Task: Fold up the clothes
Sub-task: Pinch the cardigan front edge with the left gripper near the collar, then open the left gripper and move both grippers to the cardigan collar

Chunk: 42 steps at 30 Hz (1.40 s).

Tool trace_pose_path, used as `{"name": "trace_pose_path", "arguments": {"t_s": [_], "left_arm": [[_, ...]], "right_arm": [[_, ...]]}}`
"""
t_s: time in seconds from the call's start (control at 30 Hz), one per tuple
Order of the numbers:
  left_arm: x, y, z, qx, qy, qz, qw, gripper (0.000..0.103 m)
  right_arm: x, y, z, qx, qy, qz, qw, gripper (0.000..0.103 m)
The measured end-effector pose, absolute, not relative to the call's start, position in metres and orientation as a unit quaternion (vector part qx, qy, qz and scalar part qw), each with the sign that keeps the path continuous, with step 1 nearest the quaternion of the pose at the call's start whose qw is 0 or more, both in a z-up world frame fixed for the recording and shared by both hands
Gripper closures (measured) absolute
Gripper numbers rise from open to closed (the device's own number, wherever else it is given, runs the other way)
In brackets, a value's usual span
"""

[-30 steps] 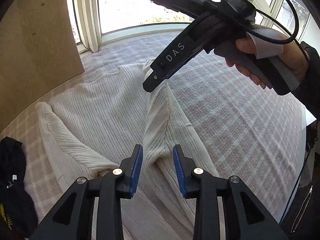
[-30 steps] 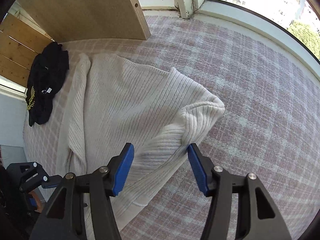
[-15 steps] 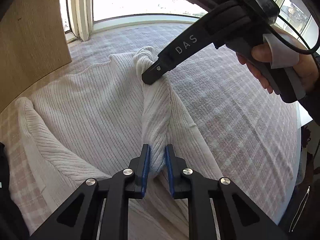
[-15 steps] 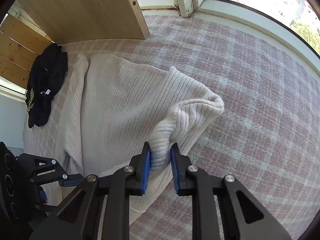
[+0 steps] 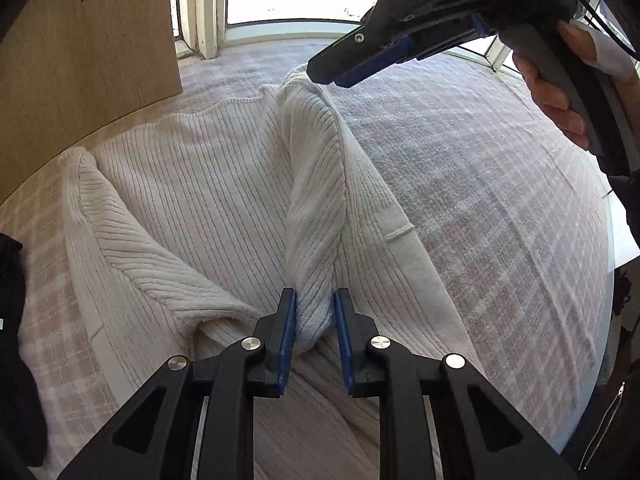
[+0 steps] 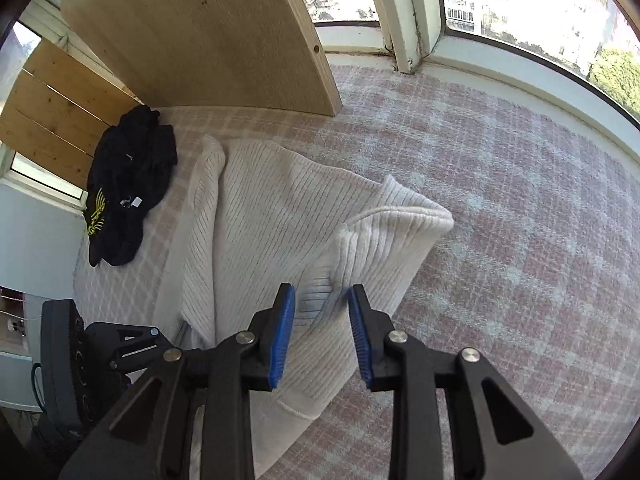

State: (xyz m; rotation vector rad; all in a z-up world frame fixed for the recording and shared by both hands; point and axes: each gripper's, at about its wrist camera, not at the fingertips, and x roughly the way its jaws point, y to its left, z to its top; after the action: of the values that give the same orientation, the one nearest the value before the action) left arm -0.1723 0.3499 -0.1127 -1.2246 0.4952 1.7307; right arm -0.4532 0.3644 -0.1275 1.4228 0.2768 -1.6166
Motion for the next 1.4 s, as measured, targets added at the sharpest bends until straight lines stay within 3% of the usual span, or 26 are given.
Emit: {"name": "trace_pose_path", "arguments": {"t_s": [0.2,0.47,0.67,0.9,1.13,1.4], "left_arm": [[-0.174,0.341,-0.098,-0.495,0.159,0.712,0.472,0.083],[-0.166,0.357,-0.083,-0.484,0.184,0.716,0.468,0.076],[-0.167,0.35,-0.09,-0.498,0.178,0.713,0.461,0.076],[-0.218,0.316,-0.061,-0.466,0.176,0.757,0.423,0.07],[-0.303,0.325,-0.079,-0.462,0.202,0.781,0.369,0.072],[-0.327,0.382,-0.1,-0.468,0.256,0.737,0.415,0.071]], "right_arm": [[-0.466,0.357,-0.131,0.58,0.121,-0.669,0.449,0.075],[-0.469,0.352,-0.126,0.588,0.093,-0.649,0.474,0.075],[-0.471,0.323,-0.174,0.625,0.114,-0.613,0.47,0.076],[-0.501,0.362,-0.125,0.601,0.044,-0.636,0.483,0.076],[-0.514,0.355,-0.144,0.578,0.149,-0.694,0.403,0.076],[-0.497,0.34,-0.147,0.543,0.178,-0.687,0.448,0.076]]}}
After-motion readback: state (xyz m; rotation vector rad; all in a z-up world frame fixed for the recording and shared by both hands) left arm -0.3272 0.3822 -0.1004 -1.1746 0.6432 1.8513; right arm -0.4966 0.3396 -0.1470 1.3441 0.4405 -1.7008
